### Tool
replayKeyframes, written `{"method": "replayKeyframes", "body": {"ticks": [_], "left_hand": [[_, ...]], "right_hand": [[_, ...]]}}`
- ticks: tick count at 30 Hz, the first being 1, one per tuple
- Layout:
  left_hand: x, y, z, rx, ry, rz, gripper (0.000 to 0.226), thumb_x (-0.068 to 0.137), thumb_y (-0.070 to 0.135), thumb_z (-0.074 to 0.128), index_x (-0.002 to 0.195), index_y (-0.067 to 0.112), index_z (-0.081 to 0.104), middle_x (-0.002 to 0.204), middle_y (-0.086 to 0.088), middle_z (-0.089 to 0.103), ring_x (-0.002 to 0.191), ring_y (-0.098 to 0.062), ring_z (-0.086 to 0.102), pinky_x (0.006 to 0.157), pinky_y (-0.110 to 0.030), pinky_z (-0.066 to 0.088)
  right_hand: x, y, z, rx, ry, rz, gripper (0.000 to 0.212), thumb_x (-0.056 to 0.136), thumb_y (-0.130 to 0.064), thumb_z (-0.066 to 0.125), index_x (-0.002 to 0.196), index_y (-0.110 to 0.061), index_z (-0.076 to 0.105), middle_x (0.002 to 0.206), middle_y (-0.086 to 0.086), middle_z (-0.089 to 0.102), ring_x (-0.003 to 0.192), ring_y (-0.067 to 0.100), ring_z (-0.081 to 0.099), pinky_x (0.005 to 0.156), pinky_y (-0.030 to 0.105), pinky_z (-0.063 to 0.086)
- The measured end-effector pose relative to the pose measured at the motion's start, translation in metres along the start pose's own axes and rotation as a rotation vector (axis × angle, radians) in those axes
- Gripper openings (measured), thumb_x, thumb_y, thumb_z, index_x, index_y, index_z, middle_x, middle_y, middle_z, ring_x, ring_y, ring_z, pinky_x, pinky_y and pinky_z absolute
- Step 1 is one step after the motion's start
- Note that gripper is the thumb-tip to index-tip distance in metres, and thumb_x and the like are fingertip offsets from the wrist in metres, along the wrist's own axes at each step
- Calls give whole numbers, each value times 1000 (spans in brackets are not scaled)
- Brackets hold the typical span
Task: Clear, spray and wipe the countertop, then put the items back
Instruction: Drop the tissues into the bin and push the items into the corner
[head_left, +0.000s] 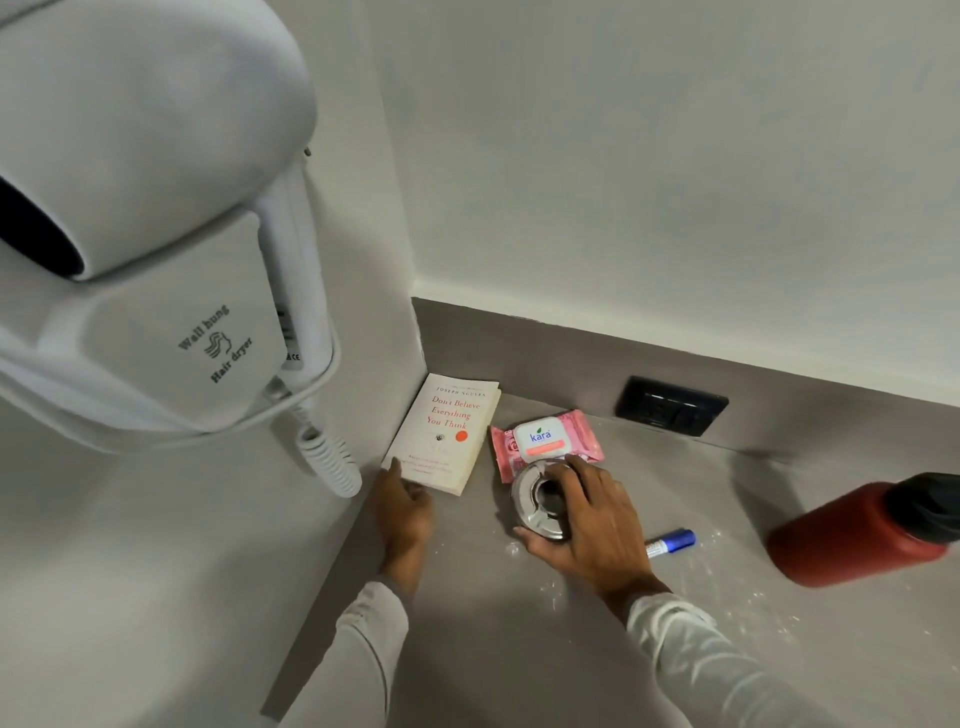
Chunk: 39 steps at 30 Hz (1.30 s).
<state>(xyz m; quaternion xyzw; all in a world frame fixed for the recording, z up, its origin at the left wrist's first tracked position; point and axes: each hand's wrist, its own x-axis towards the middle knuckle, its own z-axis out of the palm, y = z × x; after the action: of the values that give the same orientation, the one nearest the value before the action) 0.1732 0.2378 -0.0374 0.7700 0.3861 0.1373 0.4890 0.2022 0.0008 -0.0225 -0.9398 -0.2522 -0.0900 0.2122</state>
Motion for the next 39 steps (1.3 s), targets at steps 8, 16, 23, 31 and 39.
{"method": "replayKeyframes", "body": {"ticks": [8, 16, 23, 31, 39], "left_hand": [[-27, -14, -38, 139, 44, 170, 42, 94, 0, 46, 136, -4, 54, 132, -22, 62, 123, -34, 59, 107, -41, 45], [-50, -58, -93, 503, -38, 613, 51, 98, 27, 33, 138, 4, 54, 145, -10, 53, 133, -25, 52, 115, -20, 28], [-31, -49, -85, 758, -8, 866, 54, 104, 34, 39, 145, -1, 43, 151, -19, 44, 139, -33, 44, 113, -42, 39], [-7, -28, -49, 813, -121, 884, 80, 97, 64, 39, 149, 4, 37, 156, -19, 36, 147, -34, 31, 117, -45, 34], [11, -41, -35, 864, -204, 847, 75, 97, 62, 38, 151, 9, 36, 156, -21, 35, 146, -38, 29, 113, -51, 36]], "right_hand": [[54, -43, 23, 219, -88, -68, 83, 65, -68, 75, 126, -13, 59, 127, 4, 63, 115, 24, 59, 100, 37, 50], [99, -104, 65, 287, -348, -129, 86, 66, -55, 87, 132, -12, 55, 136, 10, 59, 125, 33, 56, 105, 40, 45], [97, -79, 60, 173, -284, -120, 77, 83, -62, 67, 143, -17, 51, 155, 15, 46, 138, 38, 48, 113, 53, 38], [101, 30, 7, -130, -510, -90, 86, 82, -59, 64, 156, -31, 32, 164, 7, 29, 153, 30, 23, 119, 46, 22], [103, 53, -4, -50, -504, -23, 83, 73, -32, 83, 147, -32, 44, 138, 5, 62, 118, 30, 61, 95, 38, 52]]}}
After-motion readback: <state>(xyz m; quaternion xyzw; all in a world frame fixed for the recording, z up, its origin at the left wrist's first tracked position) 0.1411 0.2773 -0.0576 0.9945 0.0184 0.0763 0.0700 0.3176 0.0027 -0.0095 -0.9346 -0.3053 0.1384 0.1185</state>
